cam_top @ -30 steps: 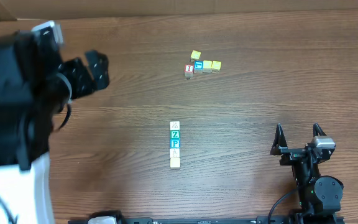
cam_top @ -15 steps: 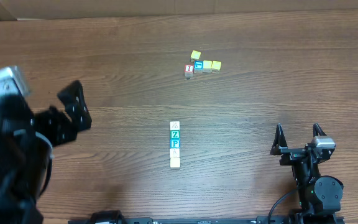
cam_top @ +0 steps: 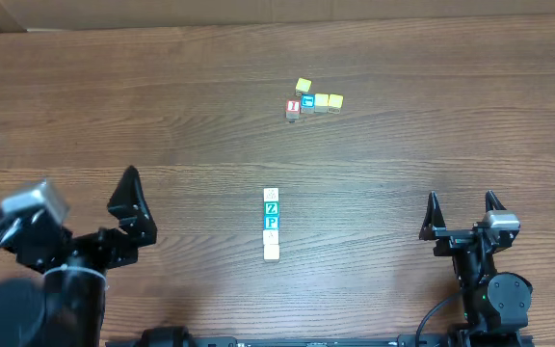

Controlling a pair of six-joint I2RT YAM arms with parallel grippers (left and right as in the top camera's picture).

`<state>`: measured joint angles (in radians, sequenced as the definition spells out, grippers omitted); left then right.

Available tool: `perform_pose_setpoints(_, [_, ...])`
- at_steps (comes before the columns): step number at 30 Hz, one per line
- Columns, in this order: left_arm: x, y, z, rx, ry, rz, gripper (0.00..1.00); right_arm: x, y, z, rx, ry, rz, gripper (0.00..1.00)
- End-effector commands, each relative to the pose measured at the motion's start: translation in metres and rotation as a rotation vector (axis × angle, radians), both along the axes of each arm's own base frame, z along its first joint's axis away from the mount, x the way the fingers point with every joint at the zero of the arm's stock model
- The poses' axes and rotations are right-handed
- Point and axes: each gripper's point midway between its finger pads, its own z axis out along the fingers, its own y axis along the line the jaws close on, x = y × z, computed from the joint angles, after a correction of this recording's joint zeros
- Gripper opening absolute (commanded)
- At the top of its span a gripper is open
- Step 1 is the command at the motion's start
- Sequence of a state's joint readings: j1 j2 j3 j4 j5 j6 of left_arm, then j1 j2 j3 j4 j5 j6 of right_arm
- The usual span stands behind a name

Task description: Flip 5 blocks

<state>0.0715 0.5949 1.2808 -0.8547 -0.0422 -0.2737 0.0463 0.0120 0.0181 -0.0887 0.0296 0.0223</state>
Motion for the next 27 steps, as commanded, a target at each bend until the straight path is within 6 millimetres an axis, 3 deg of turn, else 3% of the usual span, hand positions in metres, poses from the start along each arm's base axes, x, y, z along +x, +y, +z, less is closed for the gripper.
perform_pose_setpoints(1, [-0.015,-0.003,0.029,0.037,-0.207,-0.013,1.00,0.000,0.000,-0.001,0.001,-0.006,-0.001,1.00])
perform_pose_setpoints(7, [-0.052,-0.016,0.090,0.078,-0.611,-0.068,1.00,0.000,0.000,-0.001,0.001,-0.006,-0.001,1.00])
perform_pose_setpoints(12, [-0.082,-0.026,0.106,0.110,-0.821,-0.110,1.00,0.000,0.000,-0.001,0.001,-0.006,-0.001,1.00])
perform_pose_setpoints(17, [-0.096,-0.028,0.092,0.123,-0.907,-0.114,1.00,0.000,0.000,-0.001,0.001,-0.006,-0.001,1.00])
perform_pose_setpoints(27, [-0.091,-0.026,0.049,0.134,-1.016,-0.101,1.00,0.000,0.000,-0.001,0.001,-0.006,-0.001,1.00])
